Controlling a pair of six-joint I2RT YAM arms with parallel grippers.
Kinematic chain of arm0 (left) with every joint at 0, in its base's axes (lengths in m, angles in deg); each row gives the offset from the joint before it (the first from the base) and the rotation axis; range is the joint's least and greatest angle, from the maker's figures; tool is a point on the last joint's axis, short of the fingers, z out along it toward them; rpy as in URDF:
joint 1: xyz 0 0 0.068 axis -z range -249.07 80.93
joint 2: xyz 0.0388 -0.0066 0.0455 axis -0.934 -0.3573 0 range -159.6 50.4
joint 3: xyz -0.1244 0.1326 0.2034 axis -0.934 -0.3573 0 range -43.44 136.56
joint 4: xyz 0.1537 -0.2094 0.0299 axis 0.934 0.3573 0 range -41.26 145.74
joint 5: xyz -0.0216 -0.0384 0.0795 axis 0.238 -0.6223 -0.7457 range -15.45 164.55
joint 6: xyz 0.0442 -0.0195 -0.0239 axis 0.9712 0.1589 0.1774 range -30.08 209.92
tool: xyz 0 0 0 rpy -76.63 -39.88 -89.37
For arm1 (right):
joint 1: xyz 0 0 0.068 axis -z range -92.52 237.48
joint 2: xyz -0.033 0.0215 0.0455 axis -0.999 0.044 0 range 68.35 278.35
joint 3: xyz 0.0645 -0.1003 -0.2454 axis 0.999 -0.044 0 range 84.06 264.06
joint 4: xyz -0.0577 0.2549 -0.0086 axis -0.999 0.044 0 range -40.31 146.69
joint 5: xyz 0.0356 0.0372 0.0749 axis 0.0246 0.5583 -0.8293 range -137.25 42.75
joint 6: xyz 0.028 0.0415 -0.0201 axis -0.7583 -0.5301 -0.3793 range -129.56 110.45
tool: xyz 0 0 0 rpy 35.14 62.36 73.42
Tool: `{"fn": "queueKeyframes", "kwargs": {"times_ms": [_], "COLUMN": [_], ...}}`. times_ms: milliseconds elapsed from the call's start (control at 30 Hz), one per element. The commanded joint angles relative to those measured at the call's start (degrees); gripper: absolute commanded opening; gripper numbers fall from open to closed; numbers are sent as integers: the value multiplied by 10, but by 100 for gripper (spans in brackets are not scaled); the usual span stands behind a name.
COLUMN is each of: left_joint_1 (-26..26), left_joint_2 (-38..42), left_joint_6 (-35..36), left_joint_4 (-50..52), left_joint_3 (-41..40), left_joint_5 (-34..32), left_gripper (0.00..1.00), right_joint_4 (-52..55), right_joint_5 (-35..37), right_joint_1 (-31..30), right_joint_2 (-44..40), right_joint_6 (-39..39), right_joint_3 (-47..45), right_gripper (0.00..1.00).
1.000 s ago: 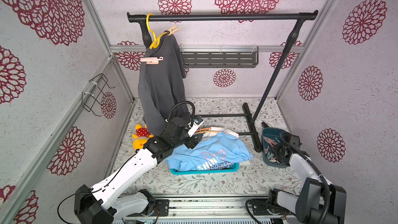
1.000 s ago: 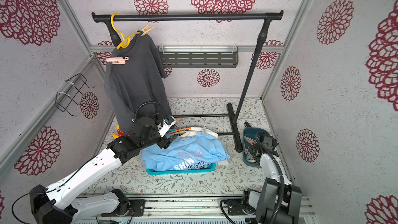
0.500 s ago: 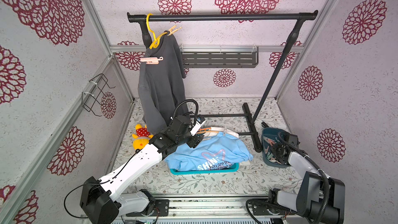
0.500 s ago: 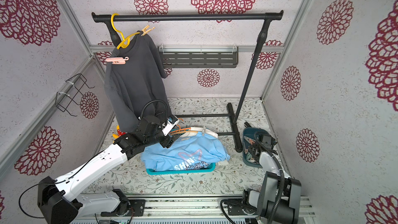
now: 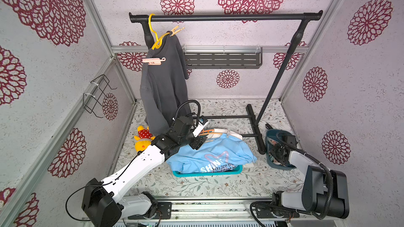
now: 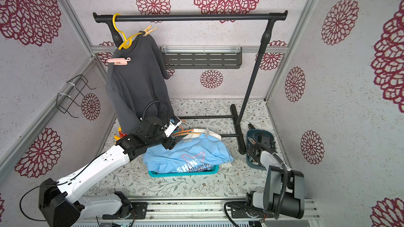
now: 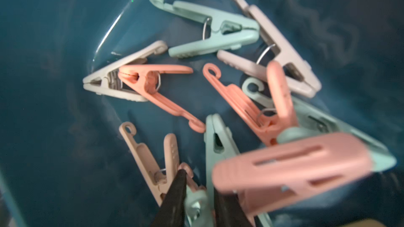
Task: Use clothespins to secure the t-shirt on both sides of the hanger
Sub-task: Pick up the clothespin from the storage box.
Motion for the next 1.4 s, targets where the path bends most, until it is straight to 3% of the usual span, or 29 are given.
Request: {"fn": "queueKeyframes", "kwargs": {"times_ms": [0,1033,1200,1367], "left_joint_1": [-6,-8,-8,-8], "left_joint_2": [1,28,56,88], "left_joint_6": [-11,7,13,17], "left_joint_4": [-16,-54,-89,-141], "left_joint_3": [-1,-20,-35,-64], "left_joint_5": [10,-47,-91,-80], "left_gripper": [76,73,76,79], "right_joint_4": [11,-3,0,0], "right_joint_5": [32,76,78,69], "right_joint_1": [-1,1,1,1], "right_joint_2": [-20,-132,-186,-254], "right_joint_6": [11,45,56,74], "right_joint_3": [4,-7,-5,1], "right_gripper": [22,0,0,0]}}
